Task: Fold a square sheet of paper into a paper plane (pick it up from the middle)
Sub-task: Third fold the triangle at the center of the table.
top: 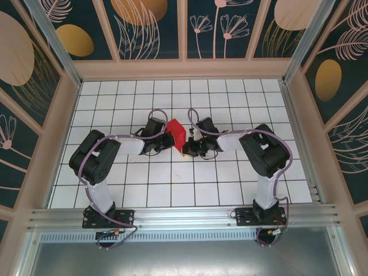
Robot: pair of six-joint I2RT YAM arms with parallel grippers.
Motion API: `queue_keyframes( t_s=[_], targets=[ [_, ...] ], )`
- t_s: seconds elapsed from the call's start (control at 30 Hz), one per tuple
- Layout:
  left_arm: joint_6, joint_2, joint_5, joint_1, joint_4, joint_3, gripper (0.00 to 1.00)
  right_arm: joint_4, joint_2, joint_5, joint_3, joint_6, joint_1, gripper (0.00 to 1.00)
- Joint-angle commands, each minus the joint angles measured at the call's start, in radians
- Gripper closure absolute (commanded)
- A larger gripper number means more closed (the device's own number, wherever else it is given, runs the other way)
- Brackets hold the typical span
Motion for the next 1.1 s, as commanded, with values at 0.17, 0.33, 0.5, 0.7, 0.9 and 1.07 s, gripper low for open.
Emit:
queue_keyframes(
  t_s=[0.17,0.33,0.5,0.7,0.9,1.07],
  targets=[
    [0.016,0.039,-0.087,0.0,-0.118,-0.001,1.0,0.024,-0.07,0.027,-0.022,-0.021,-0.008,0.98],
    [0.021,0.033,-0.089,0.0,-0.121,0.0,1.0,0.06,-0.115,0.082,-0.058,-0.011,-0.042,0.9],
    [0.022,0.031,-0.091,0.0,-0.121,0.0,1.0,0.029,-0.086,0.145,-0.034,-0.024,-0.05,0.83],
    [0.021,0.033,-0.087,0.0,-0.121,0.002,1.0,0.021,-0.037,0.123,0.012,-0.038,-0.043,0.77],
    [0.021,0.034,-0.087,0.0,-0.121,0.002,1.0,0.002,-0.004,0.104,0.041,-0.055,-0.032,0.76],
    [0.021,0.034,-0.087,0.0,-0.119,0.0,1.0,-0.003,0.017,0.088,0.052,-0.058,-0.028,0.77]
  ],
)
